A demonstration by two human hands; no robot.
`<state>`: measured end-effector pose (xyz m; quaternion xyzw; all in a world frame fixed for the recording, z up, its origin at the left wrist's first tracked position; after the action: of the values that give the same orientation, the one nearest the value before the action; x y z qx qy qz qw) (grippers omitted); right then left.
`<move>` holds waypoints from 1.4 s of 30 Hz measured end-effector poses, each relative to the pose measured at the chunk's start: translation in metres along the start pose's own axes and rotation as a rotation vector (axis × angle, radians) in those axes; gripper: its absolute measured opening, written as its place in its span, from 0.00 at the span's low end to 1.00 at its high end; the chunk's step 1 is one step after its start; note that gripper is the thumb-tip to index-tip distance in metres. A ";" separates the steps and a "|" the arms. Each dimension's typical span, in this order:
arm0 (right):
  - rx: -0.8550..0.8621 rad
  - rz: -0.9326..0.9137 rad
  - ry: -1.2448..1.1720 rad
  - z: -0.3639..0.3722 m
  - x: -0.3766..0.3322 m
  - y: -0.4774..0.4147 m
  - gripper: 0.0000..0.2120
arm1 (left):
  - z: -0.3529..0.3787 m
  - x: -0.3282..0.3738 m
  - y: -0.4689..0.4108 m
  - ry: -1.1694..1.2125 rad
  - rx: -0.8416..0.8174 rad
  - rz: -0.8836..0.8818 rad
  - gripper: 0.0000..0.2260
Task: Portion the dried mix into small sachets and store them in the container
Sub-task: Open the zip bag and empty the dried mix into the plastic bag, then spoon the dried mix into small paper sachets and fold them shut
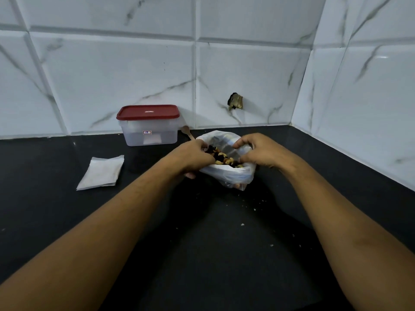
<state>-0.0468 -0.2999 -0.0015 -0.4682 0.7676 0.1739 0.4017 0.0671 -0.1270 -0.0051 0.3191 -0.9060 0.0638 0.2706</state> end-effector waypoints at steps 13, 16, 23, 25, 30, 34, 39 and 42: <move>0.114 0.046 0.290 -0.042 0.006 0.016 0.20 | 0.029 0.027 -0.006 0.209 -0.088 -0.024 0.27; 0.102 0.077 0.308 -0.045 0.013 0.014 0.19 | 0.032 0.032 -0.007 0.193 -0.091 -0.025 0.27; 0.016 0.030 0.122 -0.043 0.013 0.017 0.17 | 0.036 0.033 -0.003 0.273 -0.077 -0.010 0.28; 0.001 0.025 0.090 -0.041 0.013 0.019 0.18 | 0.037 0.033 -0.001 0.251 -0.086 -0.004 0.32; 0.003 0.026 0.173 -0.032 0.015 0.027 0.17 | 0.038 0.034 -0.001 0.051 -0.022 0.008 0.38; 0.114 -0.030 0.204 -0.034 0.002 0.036 0.17 | 0.032 0.033 0.009 0.068 0.030 0.001 0.37; 0.234 -0.198 0.286 -0.031 -0.038 0.048 0.17 | 0.001 0.006 0.034 0.108 0.180 -0.008 0.31; 0.196 -0.286 0.305 -0.005 -0.068 0.052 0.15 | -0.026 -0.022 0.057 0.132 0.275 -0.049 0.26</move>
<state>-0.0774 -0.2379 0.0495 -0.5519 0.7584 -0.0333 0.3452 0.0576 -0.0626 0.0086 0.3701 -0.8610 0.2016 0.2848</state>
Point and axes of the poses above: each hand's wrist, its own y-axis away from the middle knuckle, its own z-axis out of the palm, x = y × z, the point moved 5 cm from there along -y, towards the middle knuckle, and after that the axes turned 15 degrees about -y, right-handed, at the moved point
